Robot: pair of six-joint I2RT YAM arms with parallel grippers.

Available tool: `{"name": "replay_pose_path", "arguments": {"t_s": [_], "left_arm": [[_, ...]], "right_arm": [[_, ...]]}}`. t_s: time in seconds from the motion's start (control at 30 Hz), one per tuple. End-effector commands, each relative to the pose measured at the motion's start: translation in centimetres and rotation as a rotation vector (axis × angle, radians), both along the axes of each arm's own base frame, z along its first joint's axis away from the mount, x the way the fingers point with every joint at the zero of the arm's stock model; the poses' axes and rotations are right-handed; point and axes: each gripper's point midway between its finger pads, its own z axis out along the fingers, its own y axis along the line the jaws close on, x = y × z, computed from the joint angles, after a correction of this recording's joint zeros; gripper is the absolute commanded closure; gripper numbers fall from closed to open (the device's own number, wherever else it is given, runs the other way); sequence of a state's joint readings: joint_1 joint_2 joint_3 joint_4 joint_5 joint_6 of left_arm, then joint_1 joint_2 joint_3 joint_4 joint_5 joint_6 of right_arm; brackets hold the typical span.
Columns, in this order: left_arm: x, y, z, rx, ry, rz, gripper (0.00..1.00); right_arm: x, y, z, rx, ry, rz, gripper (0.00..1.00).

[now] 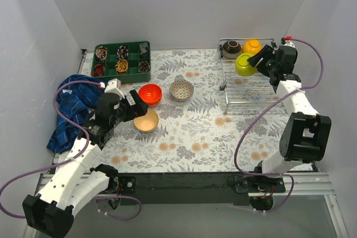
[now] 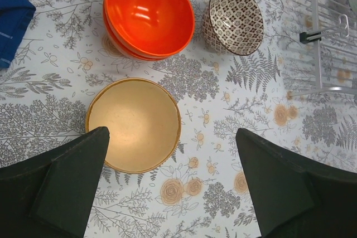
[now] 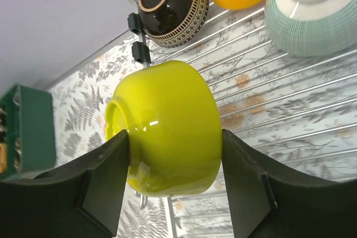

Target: Unload the bowls from the dish rack

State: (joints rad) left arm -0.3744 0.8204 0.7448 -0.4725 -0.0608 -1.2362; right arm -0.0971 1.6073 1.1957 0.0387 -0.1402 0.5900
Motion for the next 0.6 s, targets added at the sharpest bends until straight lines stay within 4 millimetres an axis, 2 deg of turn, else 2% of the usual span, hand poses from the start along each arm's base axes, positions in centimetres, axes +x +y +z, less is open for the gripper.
{"name": "replay_pose_path", "arguments": {"t_s": [0.0, 0.03, 0.07, 0.13, 0.17, 0.2, 0.23, 0.27, 0.3, 0.33, 0.37, 0.4, 0.47, 0.5, 0.57], "left_arm": [[-0.7, -0.7, -0.8, -0.027, 0.043, -0.039, 0.02], [-0.7, -0.8, -0.9, -0.028, 0.046, -0.041, 0.02], [-0.7, -0.8, -1.1, -0.024, 0.053, -0.041, 0.02], [-1.0, -1.4, -1.6, -0.032, 0.081, -0.075, 0.02], [-1.0, -1.5, -1.8, -0.034, 0.090, -0.078, 0.02], [-1.1, -1.7, -1.9, -0.040, 0.099, -0.087, 0.02], [-1.1, -1.8, -2.1, -0.042, 0.110, -0.090, 0.02], [-1.2, -1.8, -2.2, -0.046, 0.115, -0.090, 0.02], [-1.2, -2.0, -2.1, -0.056, 0.120, -0.094, 0.02], [-1.2, -2.2, -2.0, -0.059, 0.122, -0.101, 0.02], [-1.2, -2.3, -1.9, -0.062, 0.125, -0.104, 0.02], [-1.3, -2.3, -1.9, -0.066, 0.129, -0.106, 0.02], [-1.2, -2.5, -1.5, -0.069, 0.131, -0.112, 0.02], [-1.2, -2.5, -1.7, -0.068, 0.140, -0.110, 0.02], [-1.2, -2.7, -1.9, -0.066, 0.164, -0.115, 0.02]], "right_arm": [[-2.8, 2.1, 5.1, -0.274, -0.123, 0.166, 0.99], [-3.3, 2.6, 5.6, -0.316, -0.133, 0.186, 0.99], [-4.1, 2.1, 6.6, -0.366, -0.150, 0.162, 0.99], [-5.6, 5.1, 7.1, -0.489, -0.183, 0.256, 0.99], [-6.5, 5.2, 8.3, -0.549, -0.211, 0.239, 0.99], [-7.2, 5.8, 8.1, -0.615, -0.216, 0.271, 0.99], [-8.0, 7.9, 8.4, -0.664, -0.242, 0.329, 0.99], [-9.0, 8.2, 9.0, -0.711, -0.251, 0.328, 0.99], [-9.9, 10.2, 8.8, -0.768, -0.272, 0.398, 0.99], [-10.8, 10.8, 9.2, -0.792, -0.287, 0.415, 0.99], [-11.4, 11.2, 9.0, -0.823, -0.285, 0.426, 0.99], [-12.5, 13.1, 8.5, -0.849, -0.300, 0.485, 0.99], [-13.7, 13.8, 8.2, -0.941, -0.308, 0.506, 0.99], [-14.9, 15.7, 7.4, -0.975, -0.320, 0.565, 0.99], [-15.8, 16.4, 6.5, -1.096, -0.316, 0.594, 0.99]]}}
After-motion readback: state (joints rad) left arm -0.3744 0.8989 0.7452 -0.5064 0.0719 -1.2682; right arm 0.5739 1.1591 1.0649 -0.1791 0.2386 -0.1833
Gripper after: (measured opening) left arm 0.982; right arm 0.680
